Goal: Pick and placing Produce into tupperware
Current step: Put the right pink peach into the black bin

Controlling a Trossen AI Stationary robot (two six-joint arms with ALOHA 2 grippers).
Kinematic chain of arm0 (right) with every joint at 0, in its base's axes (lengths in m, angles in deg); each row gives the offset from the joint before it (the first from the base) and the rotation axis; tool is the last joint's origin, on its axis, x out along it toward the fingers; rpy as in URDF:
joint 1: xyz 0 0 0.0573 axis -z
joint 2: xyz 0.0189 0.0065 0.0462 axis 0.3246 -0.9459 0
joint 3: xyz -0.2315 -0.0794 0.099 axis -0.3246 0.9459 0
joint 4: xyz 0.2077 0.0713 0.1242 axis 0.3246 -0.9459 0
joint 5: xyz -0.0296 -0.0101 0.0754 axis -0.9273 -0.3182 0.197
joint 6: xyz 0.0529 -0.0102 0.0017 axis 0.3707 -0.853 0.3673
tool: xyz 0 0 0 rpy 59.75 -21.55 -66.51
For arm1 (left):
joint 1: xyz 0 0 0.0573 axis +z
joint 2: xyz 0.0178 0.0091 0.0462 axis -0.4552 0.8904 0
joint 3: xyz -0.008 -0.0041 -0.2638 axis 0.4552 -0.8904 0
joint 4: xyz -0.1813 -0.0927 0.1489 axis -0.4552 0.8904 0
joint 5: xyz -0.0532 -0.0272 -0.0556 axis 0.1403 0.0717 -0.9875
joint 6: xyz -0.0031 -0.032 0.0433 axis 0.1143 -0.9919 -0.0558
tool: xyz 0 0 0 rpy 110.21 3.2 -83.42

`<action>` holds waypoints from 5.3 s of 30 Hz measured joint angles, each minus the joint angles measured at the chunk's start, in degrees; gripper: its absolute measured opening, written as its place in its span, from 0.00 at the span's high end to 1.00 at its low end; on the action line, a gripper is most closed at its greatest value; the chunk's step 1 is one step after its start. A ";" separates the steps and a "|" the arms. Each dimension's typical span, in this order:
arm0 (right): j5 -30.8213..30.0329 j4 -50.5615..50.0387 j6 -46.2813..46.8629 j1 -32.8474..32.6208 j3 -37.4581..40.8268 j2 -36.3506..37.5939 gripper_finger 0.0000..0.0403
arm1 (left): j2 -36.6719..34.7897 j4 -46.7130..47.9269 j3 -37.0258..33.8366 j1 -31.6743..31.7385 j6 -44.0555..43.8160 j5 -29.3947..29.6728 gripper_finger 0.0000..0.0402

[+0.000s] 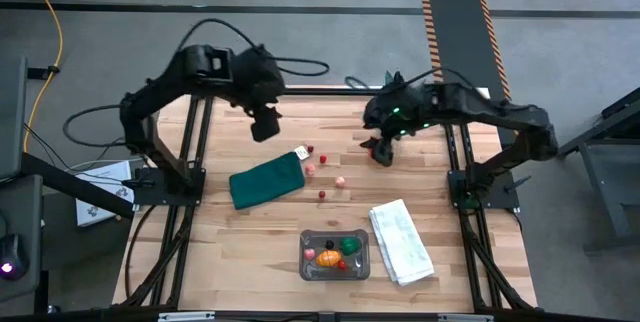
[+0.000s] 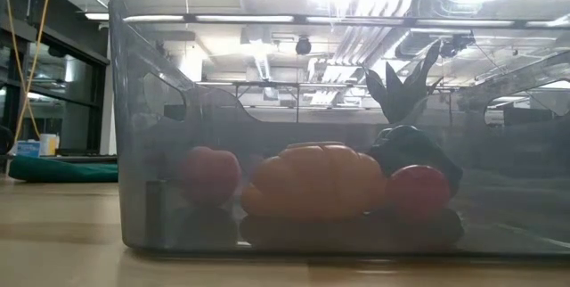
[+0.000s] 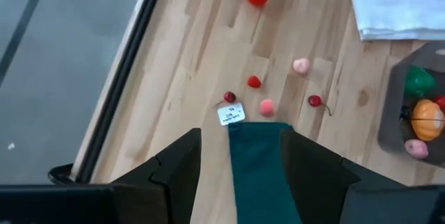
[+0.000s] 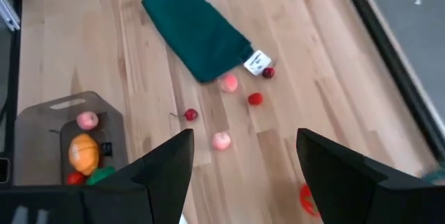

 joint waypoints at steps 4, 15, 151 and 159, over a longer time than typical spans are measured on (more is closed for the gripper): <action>0.27 8.81 2.16 -1.32 8.60 -0.09 0.39 | -2.75 -0.02 0.00 1.52 2.03 -0.12 0.55; 0.71 18.81 11.80 -1.93 24.48 0.01 0.39 | -11.18 -0.06 -5.38 8.48 6.13 -2.03 0.55; 13.66 16.13 -3.13 3.53 3.52 -25.59 0.65 | -34.94 -36.26 -62.38 11.66 -2.33 -26.82 0.55; 16.05 5.83 -9.78 2.47 -1.06 -25.61 0.65 | -34.96 -34.26 -62.38 11.66 -2.24 -26.87 0.55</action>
